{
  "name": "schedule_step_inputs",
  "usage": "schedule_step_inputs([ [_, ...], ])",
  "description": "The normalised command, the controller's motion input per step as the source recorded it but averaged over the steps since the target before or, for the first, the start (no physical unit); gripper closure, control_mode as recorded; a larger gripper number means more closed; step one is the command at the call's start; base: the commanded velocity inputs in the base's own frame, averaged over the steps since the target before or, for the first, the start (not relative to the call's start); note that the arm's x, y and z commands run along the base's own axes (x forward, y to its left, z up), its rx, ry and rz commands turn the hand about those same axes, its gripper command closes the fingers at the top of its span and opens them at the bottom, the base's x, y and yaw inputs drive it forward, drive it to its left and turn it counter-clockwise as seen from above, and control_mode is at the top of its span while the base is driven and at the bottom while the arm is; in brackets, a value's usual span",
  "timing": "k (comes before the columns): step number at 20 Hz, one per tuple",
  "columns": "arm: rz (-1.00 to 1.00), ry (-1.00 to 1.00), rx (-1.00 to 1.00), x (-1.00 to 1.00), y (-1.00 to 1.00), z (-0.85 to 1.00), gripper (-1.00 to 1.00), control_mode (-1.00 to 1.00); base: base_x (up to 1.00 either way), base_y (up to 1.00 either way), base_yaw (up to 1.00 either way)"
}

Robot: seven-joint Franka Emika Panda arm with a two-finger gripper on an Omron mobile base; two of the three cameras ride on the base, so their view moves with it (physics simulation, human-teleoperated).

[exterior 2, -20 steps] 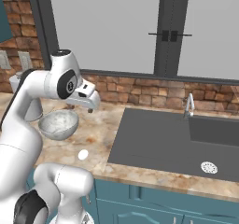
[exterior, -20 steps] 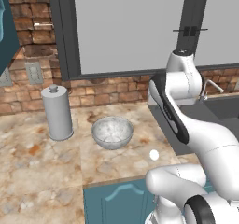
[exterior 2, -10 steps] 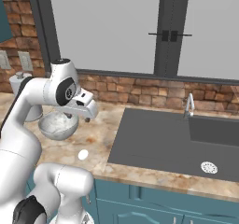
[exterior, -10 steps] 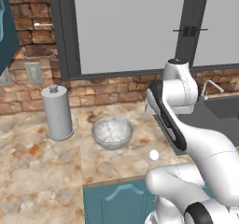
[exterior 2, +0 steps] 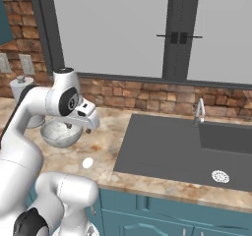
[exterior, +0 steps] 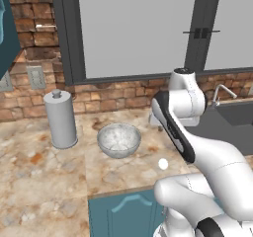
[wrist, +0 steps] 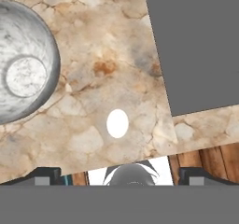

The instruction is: Gather the eggs and milk located in the vicinity of the sink area and place them right next to the bowl.

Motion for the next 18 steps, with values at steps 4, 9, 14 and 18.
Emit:
schedule_step_inputs([
  [4,0.0,0.0,0.01,0.0,0.08,-0.16,-1.0,-1.0,0.0,0.0,0.0],
  [9,0.0,0.0,0.0,-0.02,0.0,-0.2,-1.0,-1.0,0.0,0.0,0.0],
  [14,0.0,0.0,-0.01,-0.01,0.0,-0.16,-1.0,-1.0,0.0,0.0,0.0],
  [18,0.0,0.05,-0.01,0.0,0.0,-0.25,-1.0,-1.0,0.0,0.0,0.0],
])
